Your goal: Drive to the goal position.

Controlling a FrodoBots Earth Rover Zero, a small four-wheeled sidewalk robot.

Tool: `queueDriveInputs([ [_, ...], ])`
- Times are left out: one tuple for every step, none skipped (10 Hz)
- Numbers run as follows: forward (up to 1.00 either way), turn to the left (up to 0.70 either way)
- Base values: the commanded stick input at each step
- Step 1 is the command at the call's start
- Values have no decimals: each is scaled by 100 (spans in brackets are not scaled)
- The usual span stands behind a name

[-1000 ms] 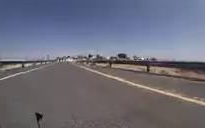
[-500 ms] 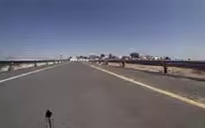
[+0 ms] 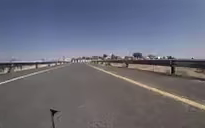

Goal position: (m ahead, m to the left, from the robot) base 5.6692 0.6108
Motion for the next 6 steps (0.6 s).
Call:
queueDriveInputs([
  [70, 0],
  [70, 0],
  [70, 0],
  [70, 0],
  [70, 0],
  [70, 0],
])
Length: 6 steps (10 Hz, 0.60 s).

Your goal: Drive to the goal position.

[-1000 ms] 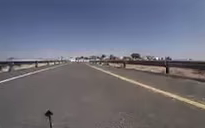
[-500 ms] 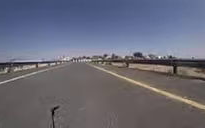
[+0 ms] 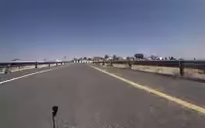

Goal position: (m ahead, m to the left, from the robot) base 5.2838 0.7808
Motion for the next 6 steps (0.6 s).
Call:
queueDriveInputs([
  [70, 0],
  [70, 0],
  [70, 0],
  [70, 0],
  [70, 0],
  [70, 0],
])
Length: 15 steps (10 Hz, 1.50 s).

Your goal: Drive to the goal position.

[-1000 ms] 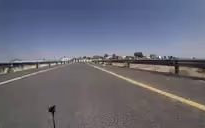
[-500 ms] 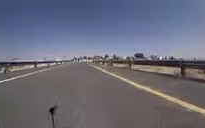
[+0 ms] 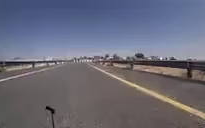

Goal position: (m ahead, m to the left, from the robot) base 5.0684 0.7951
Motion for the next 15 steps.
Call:
queueDriveInputs([
  [70, 0],
  [70, 0],
  [70, 0],
  [70, 0],
  [70, 0],
  [70, 0],
  [70, 27],
  [70, 27],
  [70, 27],
  [70, 27],
  [70, 27],
  [70, 27],
  [70, 27],
  [70, 22],
  [70, 9],
])
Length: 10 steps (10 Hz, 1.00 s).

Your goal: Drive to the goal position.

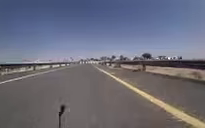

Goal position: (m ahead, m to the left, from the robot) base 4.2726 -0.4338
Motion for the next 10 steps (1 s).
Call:
queueDriveInputs([
  [70, 0],
  [70, 0],
  [70, 1],
  [70, 13],
  [70, 25],
  [70, 27],
  [70, 27],
  [70, 19],
  [70, 7],
  [70, 0],
])
